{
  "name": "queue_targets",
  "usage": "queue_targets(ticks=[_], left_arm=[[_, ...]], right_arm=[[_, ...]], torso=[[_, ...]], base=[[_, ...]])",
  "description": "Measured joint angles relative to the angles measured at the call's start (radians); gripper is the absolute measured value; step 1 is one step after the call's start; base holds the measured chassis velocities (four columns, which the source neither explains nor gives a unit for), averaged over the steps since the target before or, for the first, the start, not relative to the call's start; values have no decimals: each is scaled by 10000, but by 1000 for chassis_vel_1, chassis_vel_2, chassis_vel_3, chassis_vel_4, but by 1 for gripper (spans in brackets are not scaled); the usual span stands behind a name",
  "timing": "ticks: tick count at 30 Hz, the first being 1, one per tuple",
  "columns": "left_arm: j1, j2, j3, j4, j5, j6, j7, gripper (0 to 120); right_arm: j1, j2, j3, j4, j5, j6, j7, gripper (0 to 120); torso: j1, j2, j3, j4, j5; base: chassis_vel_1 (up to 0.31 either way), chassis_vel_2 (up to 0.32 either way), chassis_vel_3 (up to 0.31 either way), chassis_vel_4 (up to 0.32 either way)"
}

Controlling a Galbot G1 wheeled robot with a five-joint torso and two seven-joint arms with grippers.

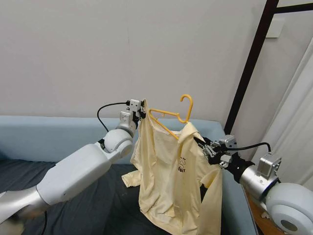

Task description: Pick up the clothes from the sofa and hang them on the clothes hanger.

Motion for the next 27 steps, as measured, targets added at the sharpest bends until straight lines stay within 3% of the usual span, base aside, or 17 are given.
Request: queue_targets(ticks=[7,11,19,27], left_arm=[[-448,94,300,-589,-427,280,322,0],[-337,546,300,-1395,-479,312,405,0],[20,870,16,-1027,214,-37,656,0],[186,715,-115,-473,789,-376,840,0]], right_arm=[[-122,-11,-225,14,-292,21,-138,8],[-112,13,-255,-273,-379,-61,-94,8],[-126,-56,-248,-460,-496,-164,-46,8],[-179,-180,-372,-445,-598,-267,-41,8]], torso=[[1,0,0,-1,1],[0,0,-1,3,1],[0,0,0,3,-1],[0,0,-1,0,0]], base=[[0,0,0,0],[0,0,0,0],[0,0,0,0],[0,0,0,0]])
